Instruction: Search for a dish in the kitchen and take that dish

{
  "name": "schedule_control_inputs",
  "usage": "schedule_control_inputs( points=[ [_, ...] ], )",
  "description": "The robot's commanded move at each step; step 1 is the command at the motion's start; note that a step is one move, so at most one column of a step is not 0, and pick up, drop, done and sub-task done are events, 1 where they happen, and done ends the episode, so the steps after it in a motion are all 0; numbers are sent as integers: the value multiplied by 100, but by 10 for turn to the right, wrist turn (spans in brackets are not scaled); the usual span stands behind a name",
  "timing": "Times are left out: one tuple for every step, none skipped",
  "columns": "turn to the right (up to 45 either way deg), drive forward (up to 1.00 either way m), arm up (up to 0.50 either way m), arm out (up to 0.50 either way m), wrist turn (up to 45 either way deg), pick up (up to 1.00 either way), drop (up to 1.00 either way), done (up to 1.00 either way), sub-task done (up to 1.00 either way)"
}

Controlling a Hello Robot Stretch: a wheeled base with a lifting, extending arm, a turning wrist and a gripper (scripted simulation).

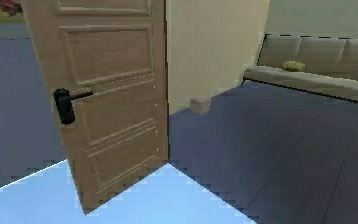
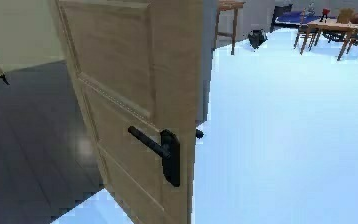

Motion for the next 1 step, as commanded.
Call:
schedule_control_inputs(
  points=[
    [390, 0, 0, 0, 0, 0, 0, 0, 0]
  ],
)
